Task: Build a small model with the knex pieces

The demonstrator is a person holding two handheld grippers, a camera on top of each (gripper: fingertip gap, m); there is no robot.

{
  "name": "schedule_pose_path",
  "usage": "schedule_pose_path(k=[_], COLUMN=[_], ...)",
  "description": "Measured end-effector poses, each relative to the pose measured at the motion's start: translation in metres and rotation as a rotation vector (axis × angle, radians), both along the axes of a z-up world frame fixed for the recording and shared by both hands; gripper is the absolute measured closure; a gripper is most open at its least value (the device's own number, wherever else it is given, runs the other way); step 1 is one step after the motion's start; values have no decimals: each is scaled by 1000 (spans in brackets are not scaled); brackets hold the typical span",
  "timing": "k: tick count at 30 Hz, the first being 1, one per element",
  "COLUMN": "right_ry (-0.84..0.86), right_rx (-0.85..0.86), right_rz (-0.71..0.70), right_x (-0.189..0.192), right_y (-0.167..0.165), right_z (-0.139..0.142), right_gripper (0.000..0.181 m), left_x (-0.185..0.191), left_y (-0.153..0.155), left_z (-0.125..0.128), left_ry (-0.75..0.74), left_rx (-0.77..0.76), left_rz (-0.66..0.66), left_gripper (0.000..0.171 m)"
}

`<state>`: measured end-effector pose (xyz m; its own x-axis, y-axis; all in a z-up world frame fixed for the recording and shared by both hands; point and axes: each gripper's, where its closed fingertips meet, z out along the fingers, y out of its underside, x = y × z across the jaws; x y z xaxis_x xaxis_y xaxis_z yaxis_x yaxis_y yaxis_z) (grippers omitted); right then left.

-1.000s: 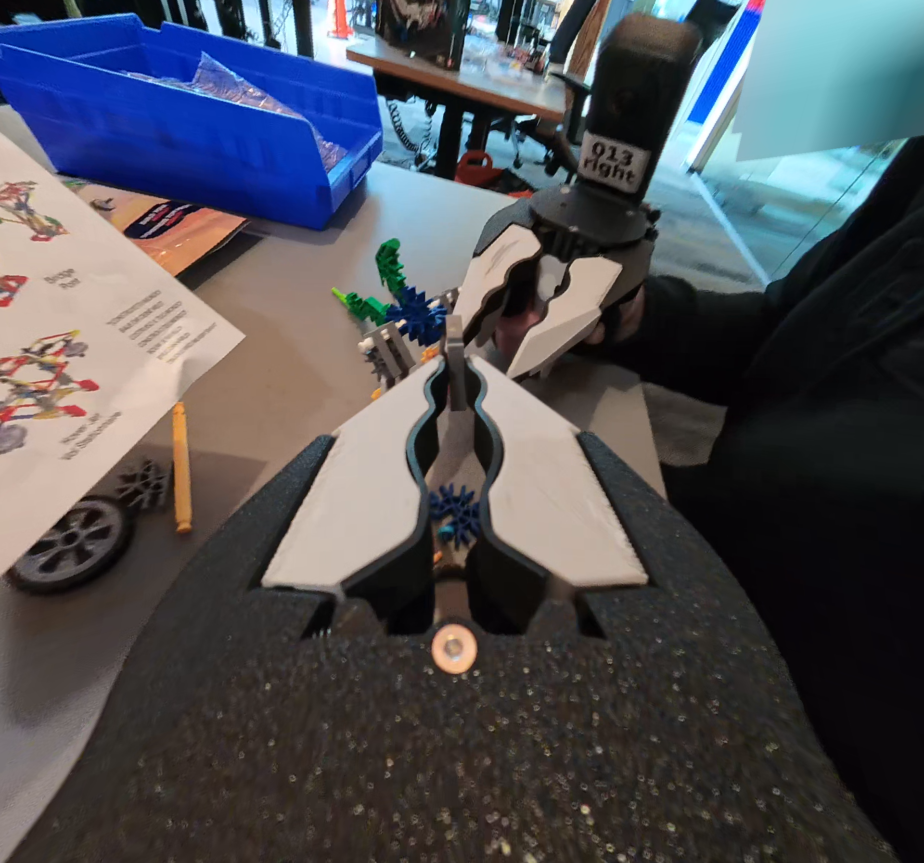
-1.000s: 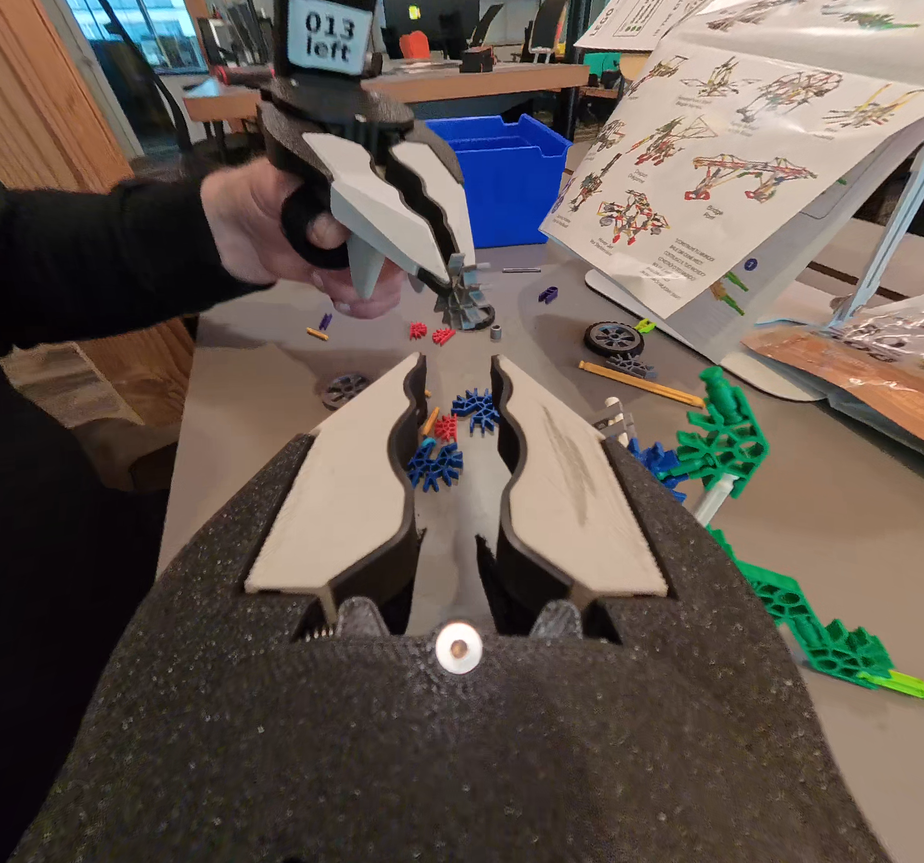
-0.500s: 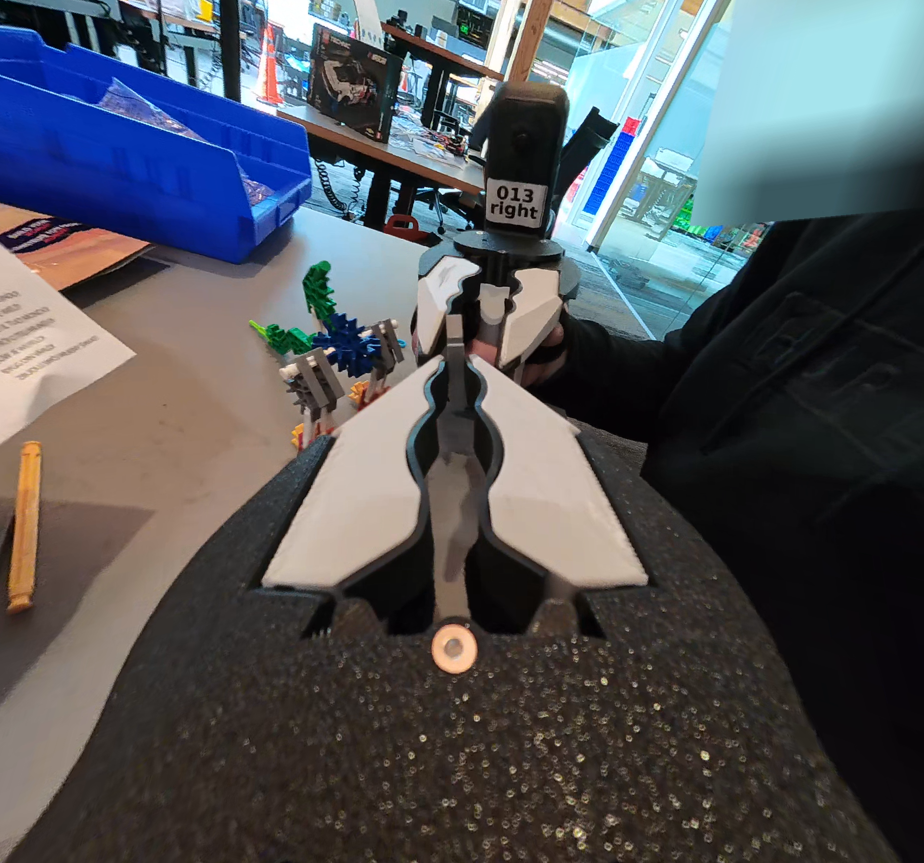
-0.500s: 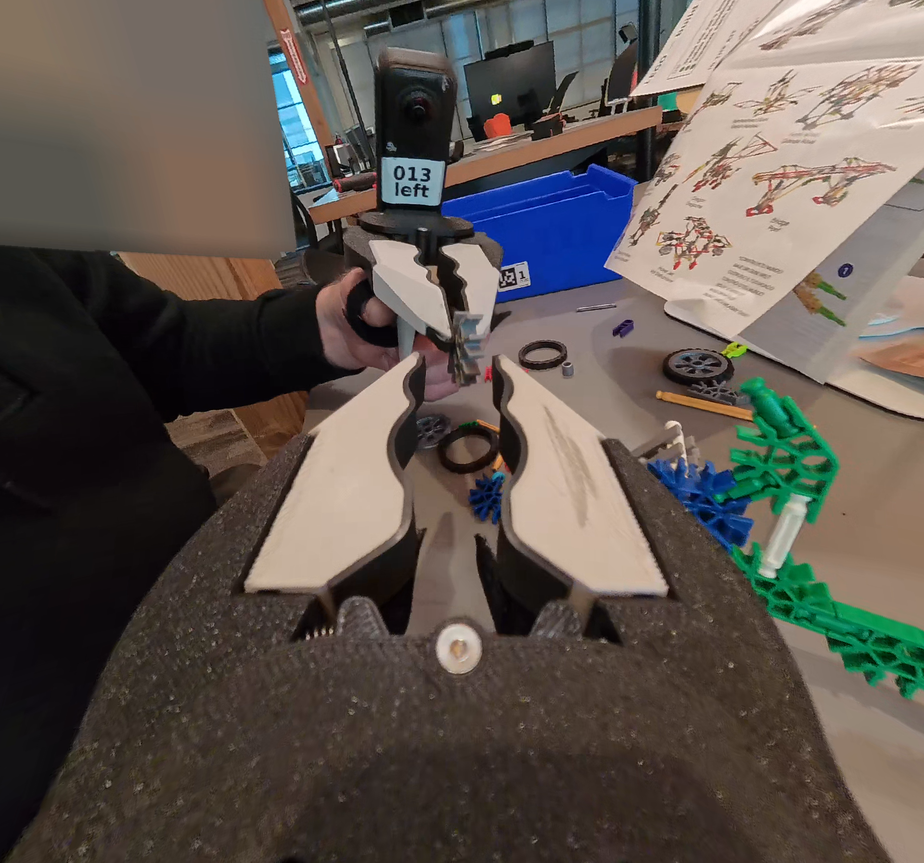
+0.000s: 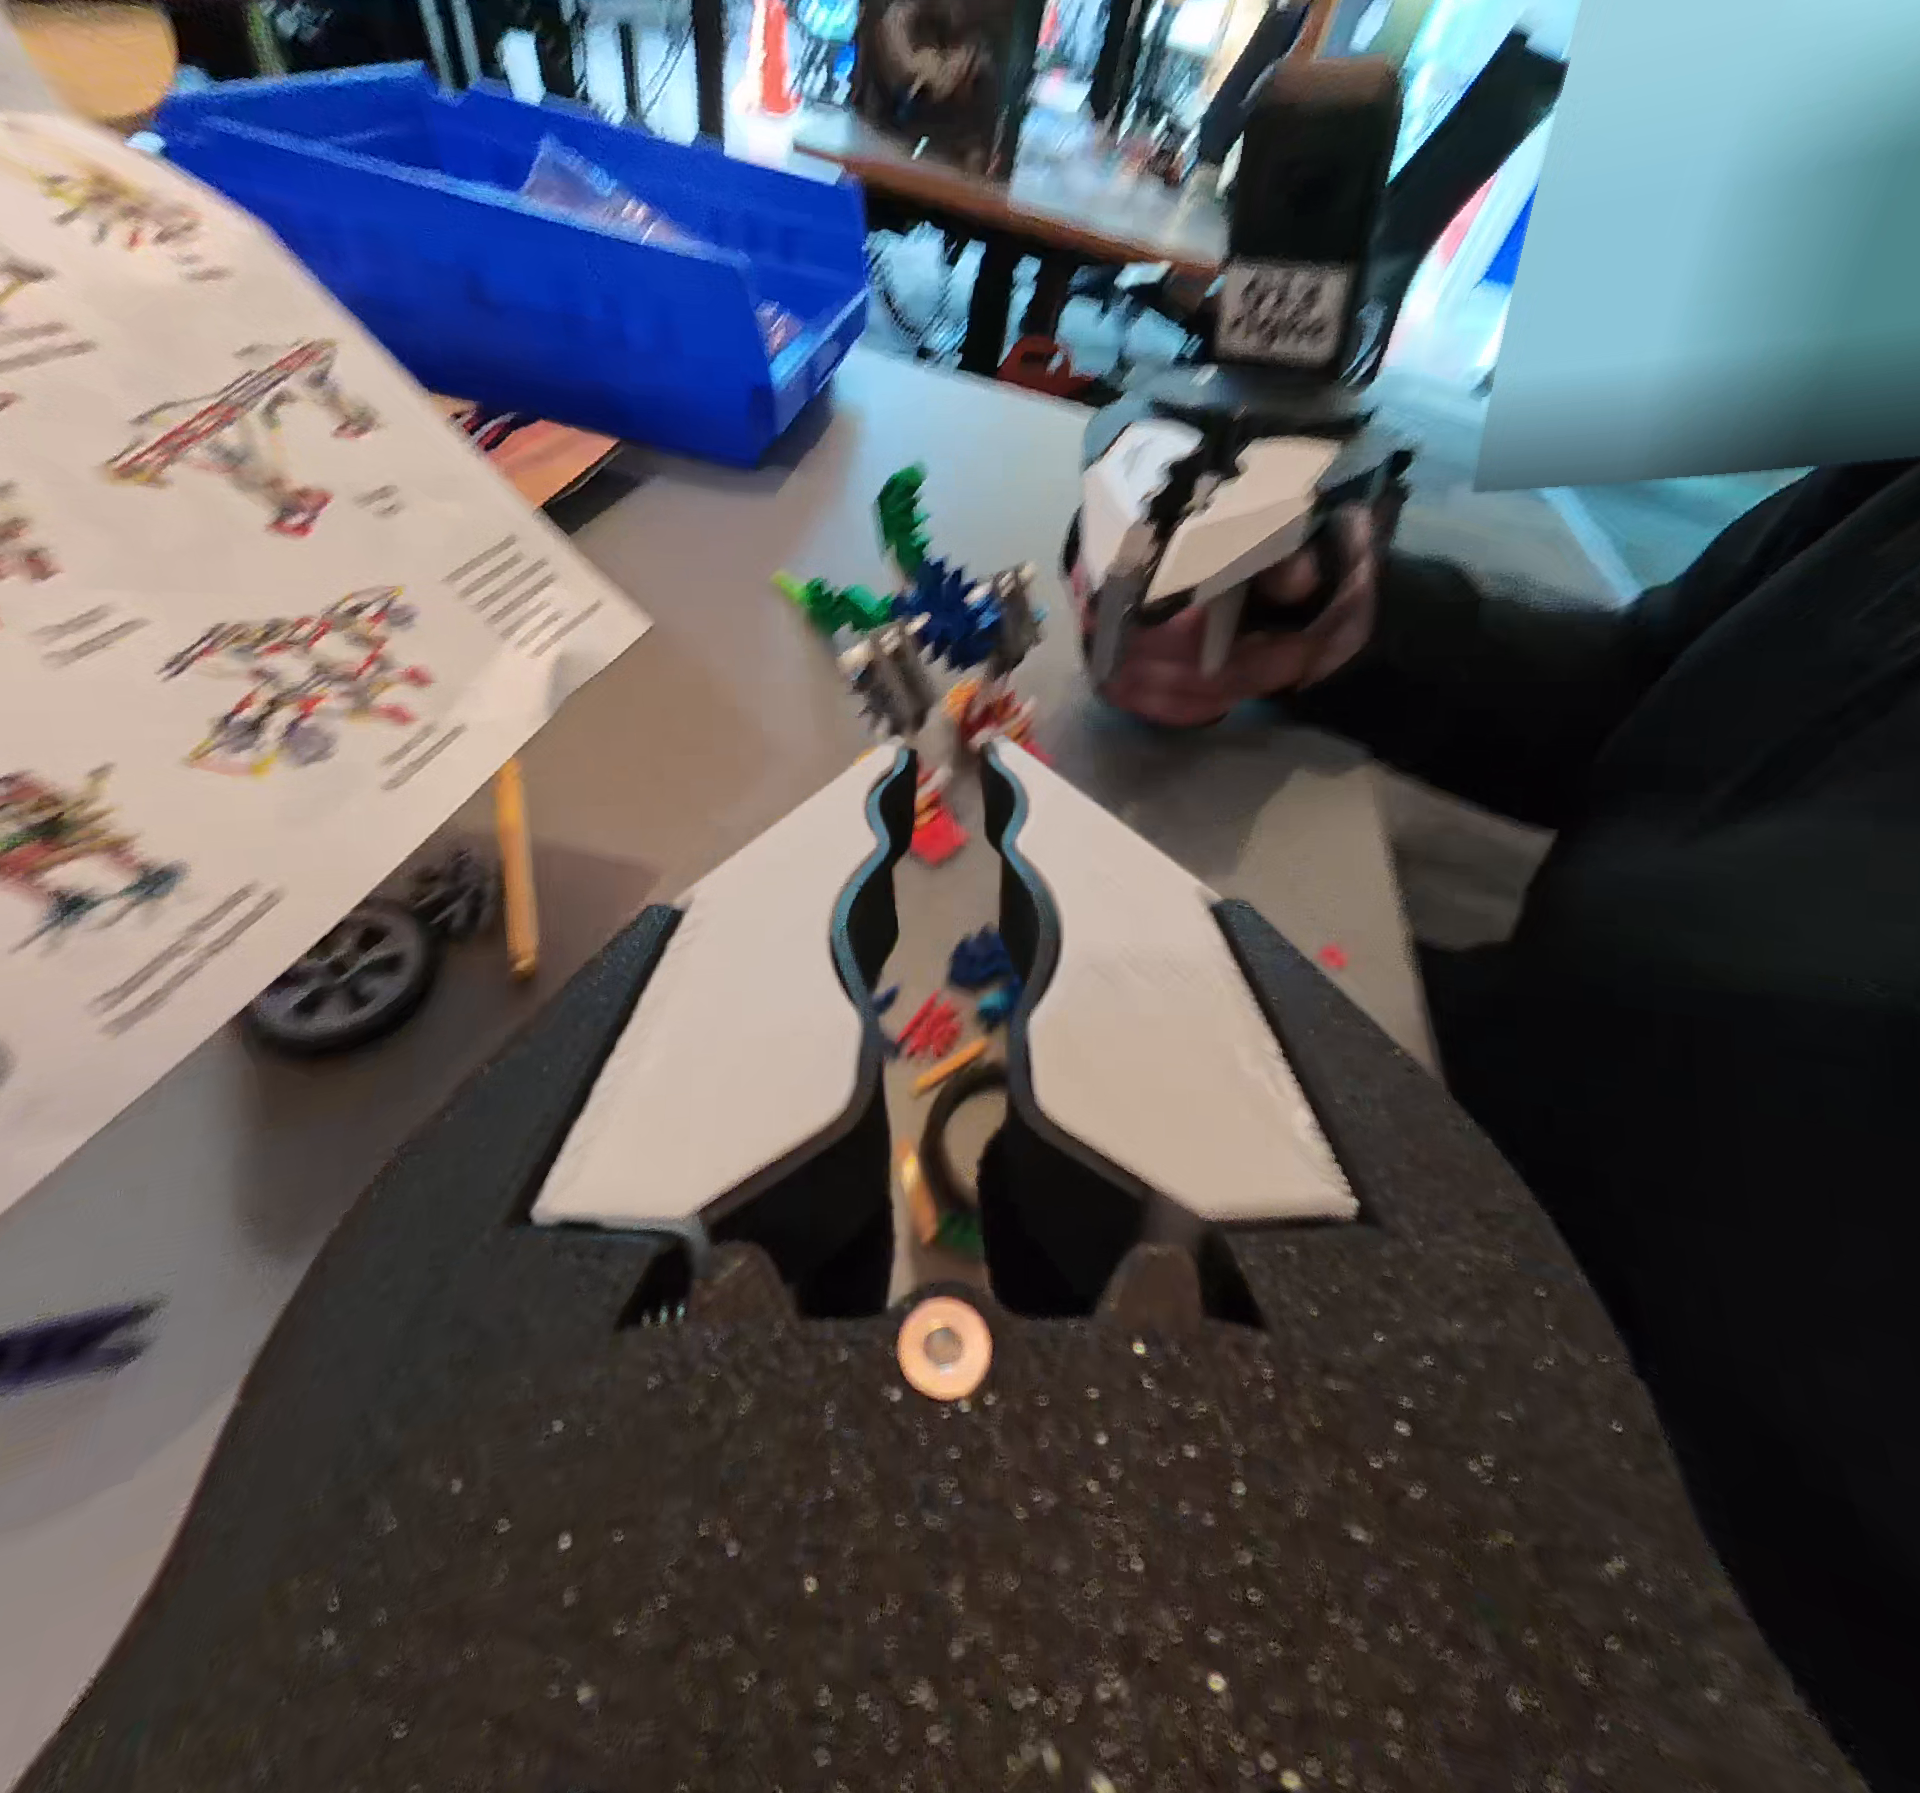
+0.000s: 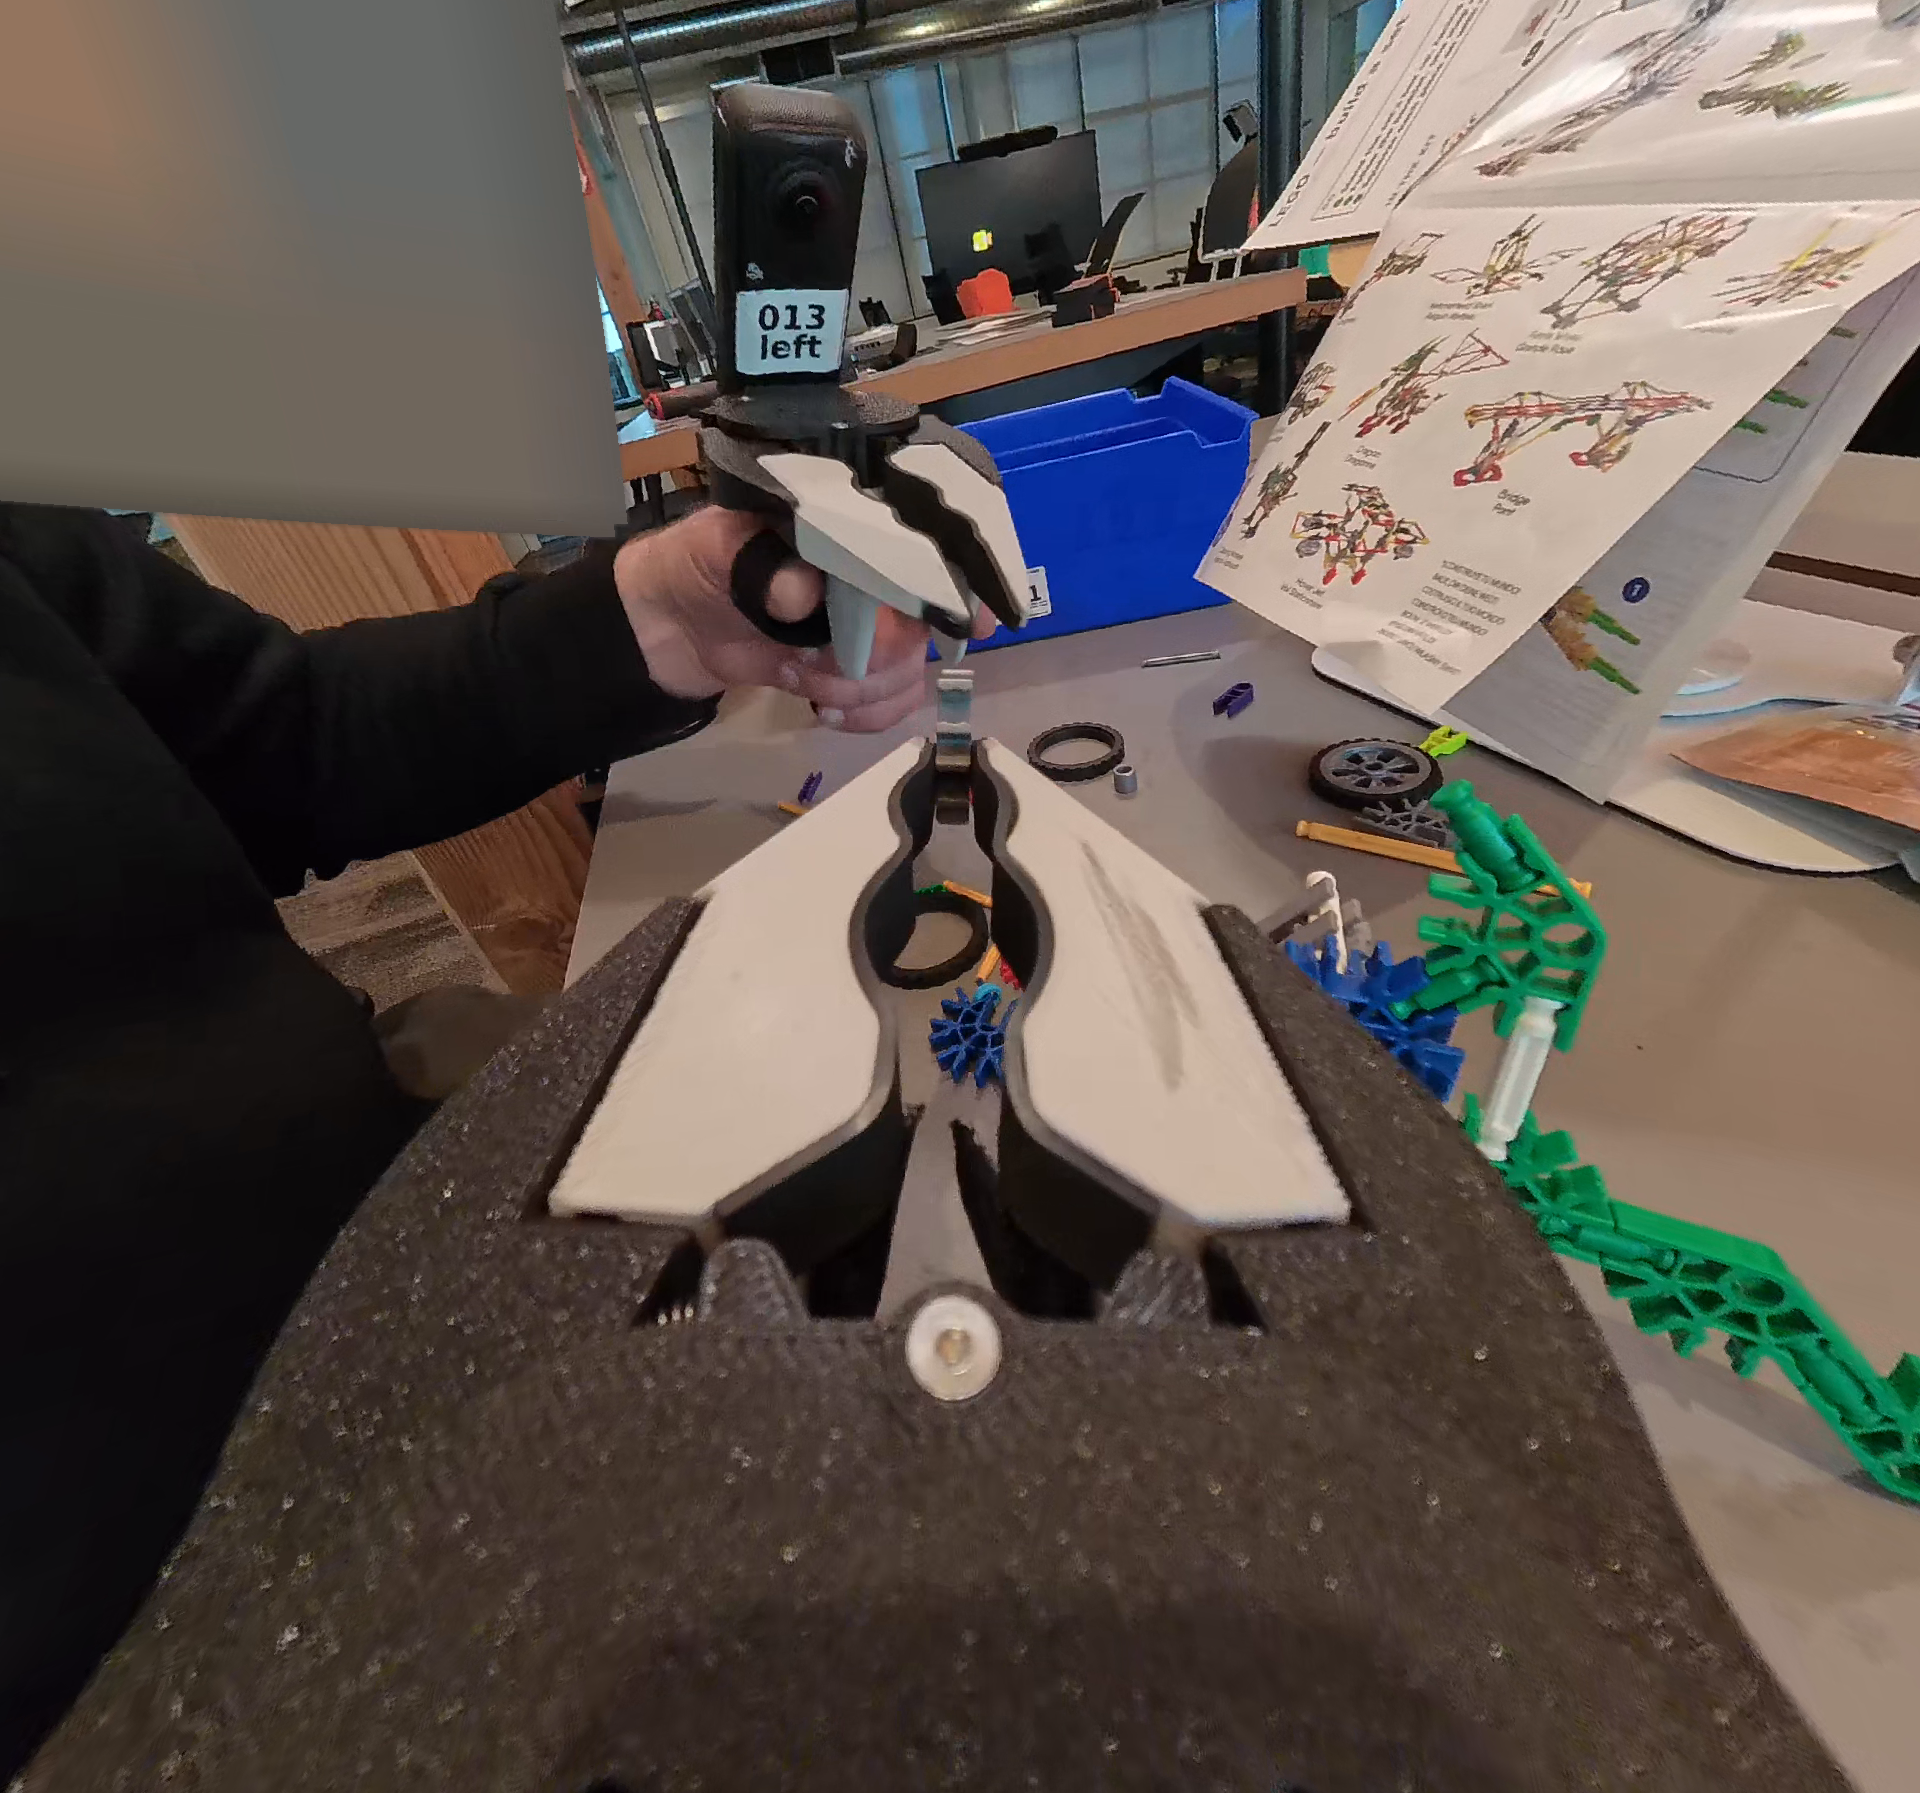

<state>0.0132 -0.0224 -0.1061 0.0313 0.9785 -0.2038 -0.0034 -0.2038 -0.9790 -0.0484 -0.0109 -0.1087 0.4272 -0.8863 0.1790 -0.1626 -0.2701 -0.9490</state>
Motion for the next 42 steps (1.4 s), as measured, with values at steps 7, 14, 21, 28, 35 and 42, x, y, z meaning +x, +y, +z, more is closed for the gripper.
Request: schedule_pose_path(k=[7,14,21,28,35,42], right_ry=[-73,-119,-128,-140,-188,-251], right_rx=[-18,-21,-28,-28,3,72], right_rz=[-25,-15,-10,-15,-45,-107], right_x=[-1,-4,-4,-5,-7,-9], right_y=[7,5,5,6,8,13], right_z=[-14,-23,-25,-27,-33,-41], right_gripper=[176,176,176,176,176,176], left_x=[-18,-19,-11,-9,3,35], left_y=[11,14,11,12,18,7], left_z=[-65,-103,-115,-115,-67,-22], left_ry=[425,650,653,625,573,642], left_rx=[17,22,-32,-17,160,332], left_rz=[0,-181,-280,-253,-115,-33], left_gripper=[142,123,137,140,140,140])
